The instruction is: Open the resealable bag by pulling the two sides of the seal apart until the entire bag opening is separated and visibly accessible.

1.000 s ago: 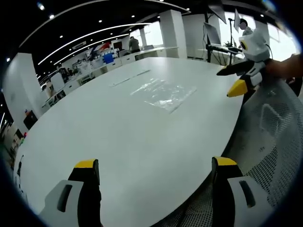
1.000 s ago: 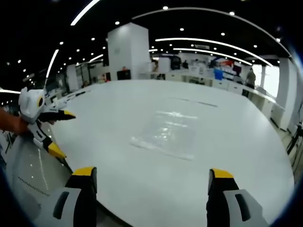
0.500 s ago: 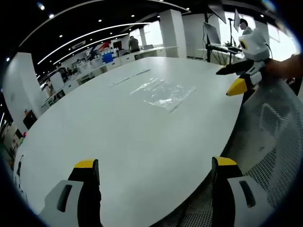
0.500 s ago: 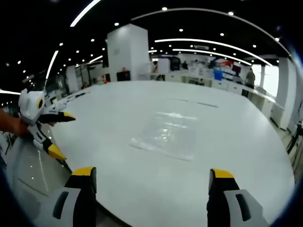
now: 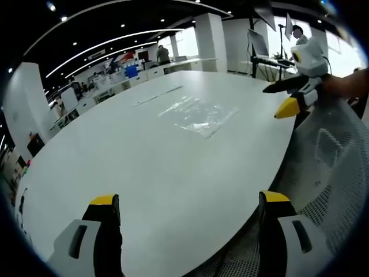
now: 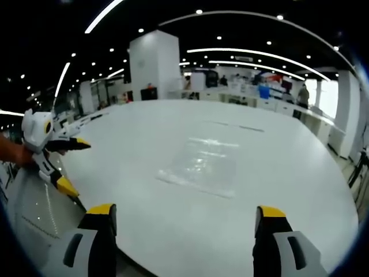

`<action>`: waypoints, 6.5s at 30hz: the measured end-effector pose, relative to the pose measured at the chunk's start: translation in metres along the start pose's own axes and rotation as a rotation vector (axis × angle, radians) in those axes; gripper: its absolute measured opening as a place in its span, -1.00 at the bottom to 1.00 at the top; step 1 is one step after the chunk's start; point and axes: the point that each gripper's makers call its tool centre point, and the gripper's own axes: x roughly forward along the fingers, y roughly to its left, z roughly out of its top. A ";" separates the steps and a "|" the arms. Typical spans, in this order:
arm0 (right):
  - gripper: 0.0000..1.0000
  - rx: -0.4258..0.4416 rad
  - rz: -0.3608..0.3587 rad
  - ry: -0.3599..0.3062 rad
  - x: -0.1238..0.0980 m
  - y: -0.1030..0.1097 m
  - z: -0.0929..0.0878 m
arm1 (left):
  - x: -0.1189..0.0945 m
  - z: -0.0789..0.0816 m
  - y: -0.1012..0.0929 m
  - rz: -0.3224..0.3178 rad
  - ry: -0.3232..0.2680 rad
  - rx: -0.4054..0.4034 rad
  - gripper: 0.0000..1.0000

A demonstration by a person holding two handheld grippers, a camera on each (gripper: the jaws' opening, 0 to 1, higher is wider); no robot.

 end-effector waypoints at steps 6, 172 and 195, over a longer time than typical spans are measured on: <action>0.99 -0.010 0.002 -0.023 -0.002 0.000 0.007 | 0.000 -0.001 0.001 -0.001 0.006 -0.002 0.99; -1.00 -0.408 0.811 0.368 -0.003 0.046 0.020 | 0.051 0.066 -0.052 -0.349 0.051 0.622 -0.94; -0.92 -0.403 0.761 0.287 0.010 0.042 0.031 | 0.051 0.065 -0.050 -0.356 0.085 0.550 -1.00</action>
